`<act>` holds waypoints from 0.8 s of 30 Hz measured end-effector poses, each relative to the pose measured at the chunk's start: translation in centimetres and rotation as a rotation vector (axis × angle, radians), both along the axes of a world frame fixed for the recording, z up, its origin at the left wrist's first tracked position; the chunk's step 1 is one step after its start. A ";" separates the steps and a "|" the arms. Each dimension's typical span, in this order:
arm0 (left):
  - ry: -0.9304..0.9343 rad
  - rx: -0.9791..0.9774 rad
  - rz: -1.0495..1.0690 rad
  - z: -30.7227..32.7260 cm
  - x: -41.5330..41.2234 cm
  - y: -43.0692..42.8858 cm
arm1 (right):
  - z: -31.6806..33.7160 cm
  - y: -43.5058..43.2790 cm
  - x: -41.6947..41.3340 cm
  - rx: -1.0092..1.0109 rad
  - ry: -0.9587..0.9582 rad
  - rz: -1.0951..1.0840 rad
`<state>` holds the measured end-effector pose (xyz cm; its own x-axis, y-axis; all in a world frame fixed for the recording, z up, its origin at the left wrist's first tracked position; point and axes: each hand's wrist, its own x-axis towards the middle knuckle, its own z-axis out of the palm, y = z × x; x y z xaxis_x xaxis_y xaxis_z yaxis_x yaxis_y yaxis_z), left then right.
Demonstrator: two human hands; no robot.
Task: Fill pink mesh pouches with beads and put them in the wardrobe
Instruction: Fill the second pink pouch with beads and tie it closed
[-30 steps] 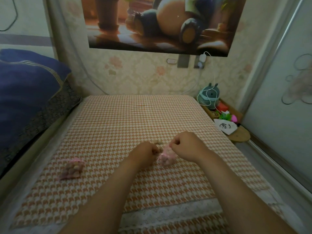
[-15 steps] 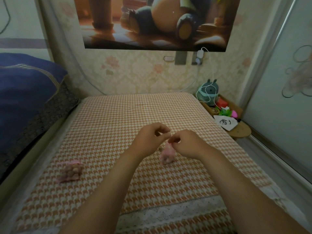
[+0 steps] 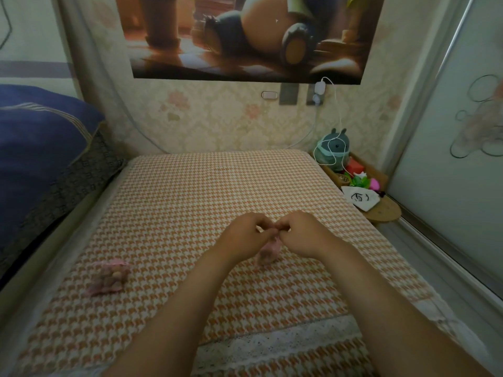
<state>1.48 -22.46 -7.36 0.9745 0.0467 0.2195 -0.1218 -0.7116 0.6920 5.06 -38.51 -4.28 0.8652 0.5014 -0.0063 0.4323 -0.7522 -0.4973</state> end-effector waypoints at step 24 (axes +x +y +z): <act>0.061 0.176 0.084 -3.7 2.6 3.6 | -0.8 0.4 0.5 0.062 0.007 -0.021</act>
